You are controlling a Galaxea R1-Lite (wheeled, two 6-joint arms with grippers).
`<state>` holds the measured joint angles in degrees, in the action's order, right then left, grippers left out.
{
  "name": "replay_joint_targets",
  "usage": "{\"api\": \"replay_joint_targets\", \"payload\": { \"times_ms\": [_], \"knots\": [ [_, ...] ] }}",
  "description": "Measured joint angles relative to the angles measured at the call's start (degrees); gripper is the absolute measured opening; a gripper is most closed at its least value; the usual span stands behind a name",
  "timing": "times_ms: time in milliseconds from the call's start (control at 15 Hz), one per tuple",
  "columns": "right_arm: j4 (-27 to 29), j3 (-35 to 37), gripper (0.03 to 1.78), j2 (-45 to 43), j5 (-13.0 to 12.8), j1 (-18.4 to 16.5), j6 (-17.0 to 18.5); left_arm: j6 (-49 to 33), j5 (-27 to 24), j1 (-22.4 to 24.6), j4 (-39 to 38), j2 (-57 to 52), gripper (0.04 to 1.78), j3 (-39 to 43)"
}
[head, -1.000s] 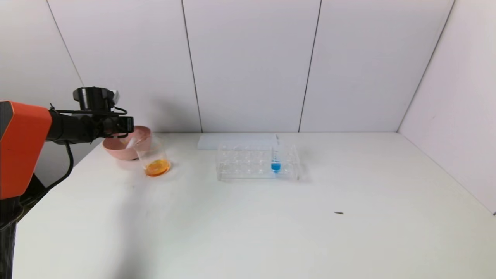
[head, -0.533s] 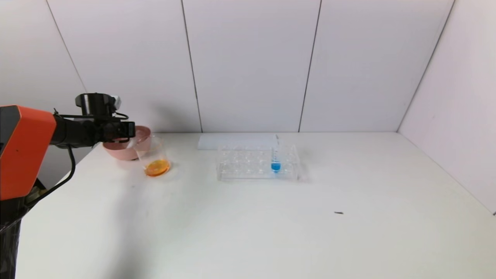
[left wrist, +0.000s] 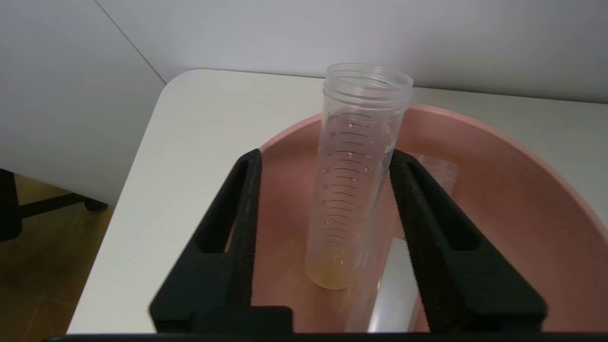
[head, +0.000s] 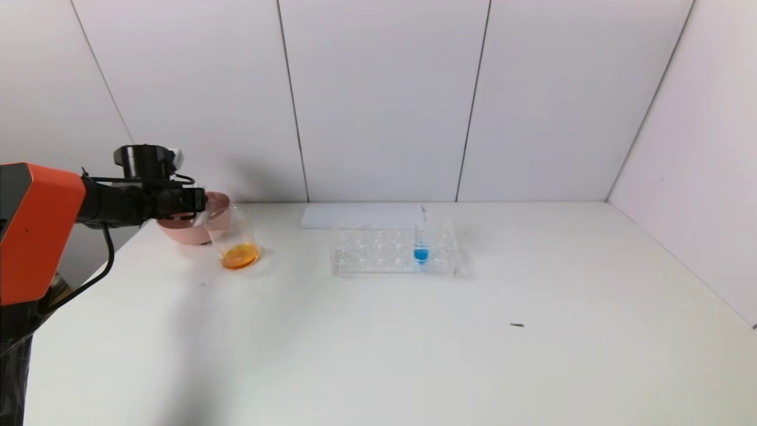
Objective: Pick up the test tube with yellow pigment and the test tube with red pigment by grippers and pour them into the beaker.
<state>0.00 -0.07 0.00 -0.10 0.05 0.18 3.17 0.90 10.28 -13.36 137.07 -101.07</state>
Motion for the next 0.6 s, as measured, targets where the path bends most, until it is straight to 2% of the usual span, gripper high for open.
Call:
{"api": "replay_joint_targets", "payload": {
  "times_ms": [133,267,400,600],
  "knots": [
    [0.0,0.0,1.7,0.0,0.0,0.0,0.0,0.0,0.0,-0.1,-0.1,-0.1,1.34,0.0],
    [0.0,0.0,1.7,0.0,0.0,0.0,0.0,0.0,0.0,0.1,-0.1,-0.5,1.58,0.4],
    [0.0,0.0,1.7,0.0,0.0,0.0,0.0,0.1,-0.1,-0.1,-0.1,-1.5,1.73,1.2],
    [0.0,0.0,1.7,0.0,0.0,0.0,0.0,0.1,-0.5,0.1,-0.2,-3.9,1.77,2.9]
  ]
}}
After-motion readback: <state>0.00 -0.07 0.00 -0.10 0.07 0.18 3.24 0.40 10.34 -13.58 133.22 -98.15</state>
